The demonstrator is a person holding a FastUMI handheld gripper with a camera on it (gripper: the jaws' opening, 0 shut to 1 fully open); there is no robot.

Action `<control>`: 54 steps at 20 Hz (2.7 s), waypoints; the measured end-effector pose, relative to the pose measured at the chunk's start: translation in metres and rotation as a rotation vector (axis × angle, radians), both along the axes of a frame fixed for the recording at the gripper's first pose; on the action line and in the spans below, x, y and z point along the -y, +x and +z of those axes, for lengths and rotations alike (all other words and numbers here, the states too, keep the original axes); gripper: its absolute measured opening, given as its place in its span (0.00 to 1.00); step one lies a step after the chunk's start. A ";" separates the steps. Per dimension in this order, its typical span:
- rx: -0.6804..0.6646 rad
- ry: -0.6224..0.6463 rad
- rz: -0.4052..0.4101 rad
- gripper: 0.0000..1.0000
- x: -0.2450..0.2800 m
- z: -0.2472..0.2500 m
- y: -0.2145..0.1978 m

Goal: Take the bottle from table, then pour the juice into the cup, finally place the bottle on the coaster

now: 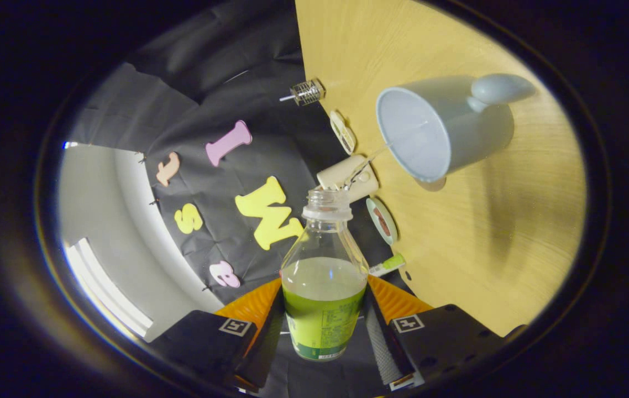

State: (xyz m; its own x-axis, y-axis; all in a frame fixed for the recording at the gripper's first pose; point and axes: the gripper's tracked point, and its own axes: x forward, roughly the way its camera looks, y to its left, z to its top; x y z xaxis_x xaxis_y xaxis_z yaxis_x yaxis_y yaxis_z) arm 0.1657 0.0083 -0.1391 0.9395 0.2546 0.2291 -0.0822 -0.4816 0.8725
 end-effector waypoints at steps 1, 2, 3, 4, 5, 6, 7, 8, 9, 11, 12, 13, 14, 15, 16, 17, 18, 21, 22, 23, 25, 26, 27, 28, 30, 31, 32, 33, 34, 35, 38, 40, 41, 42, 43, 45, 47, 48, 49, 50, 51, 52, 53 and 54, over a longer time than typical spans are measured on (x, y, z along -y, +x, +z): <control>-0.006 0.008 0.003 0.77 -0.001 -0.001 0.000; -0.012 0.019 0.006 0.77 -0.001 0.001 0.000; -0.016 0.032 0.014 0.77 -0.002 0.003 0.000; -0.018 0.044 0.022 0.77 -0.004 0.005 0.000; -0.022 0.050 0.017 0.77 -0.004 0.006 0.000; -0.019 0.045 0.011 0.77 -0.004 0.006 0.002; -0.020 0.041 0.017 0.77 -0.006 0.005 0.003; -0.020 0.051 0.026 0.77 -0.007 0.007 0.002; -0.021 0.074 0.035 0.77 -0.007 0.008 0.001; -0.026 0.120 0.031 0.77 -0.005 0.009 0.001; -0.027 0.135 0.026 0.77 -0.005 0.009 0.001; -0.029 0.150 0.019 0.77 -0.004 0.010 0.002; -0.031 0.171 0.024 0.77 -0.003 0.010 0.002; -0.030 0.199 0.030 0.77 -0.001 0.010 0.001; -0.027 0.226 0.026 0.77 0.001 0.012 0.001; -0.031 0.243 0.020 0.77 0.003 0.012 0.001; -0.036 0.249 0.025 0.77 0.005 0.012 -0.002; -0.035 0.257 0.038 0.77 0.013 0.023 -0.006; -0.030 0.267 0.038 0.77 0.019 0.035 -0.006; -0.026 0.281 0.040 0.77 0.019 0.041 -0.006; -0.025 0.307 0.049 0.77 0.017 0.047 -0.008; -0.024 0.316 0.056 0.77 0.016 0.049 -0.007; -0.020 0.329 0.060 0.77 0.015 0.051 -0.006; -0.014 0.346 0.066 0.77 0.015 0.055 -0.008; -0.009 0.363 0.059 0.77 0.020 0.060 -0.014; -0.006 0.363 0.045 0.77 0.025 0.060 -0.016; -0.006 0.358 0.031 0.77 0.030 0.059 -0.017; -0.005 0.358 0.025 0.77 0.033 0.058 -0.017; -0.004 0.363 0.020 0.77 0.036 0.059 -0.016; -0.005 0.369 0.018 0.77 0.037 0.058 -0.016; -0.001 0.375 0.029 0.77 0.036 0.058 -0.015; -0.003 0.366 0.040 0.77 0.032 0.058 -0.014; 0.002 0.360 0.040 0.77 0.031 0.058 -0.014; 0.002 0.351 0.039 0.77 0.030 0.058 -0.014; 0.000 0.333 0.034 0.77 0.029 0.058 -0.014; -0.006 0.263 0.027 0.77 0.023 0.057 -0.013; -0.009 0.193 0.028 0.77 0.015 0.058 -0.016; -0.002 0.156 0.024 0.77 0.014 0.062 -0.018; 0.006 0.098 0.021 0.77 0.010 0.064 -0.020; 0.007 0.024 0.015 0.77 0.005 0.065 -0.021; 0.005 -0.054 0.011 0.77 0.001 0.065 -0.021; 0.010 -0.117 0.009 0.77 -0.002 0.067 -0.022; 0.019 -0.160 0.007 0.77 -0.003 0.071 -0.023; 0.023 -0.196 0.010 0.77 -0.005 0.074 -0.025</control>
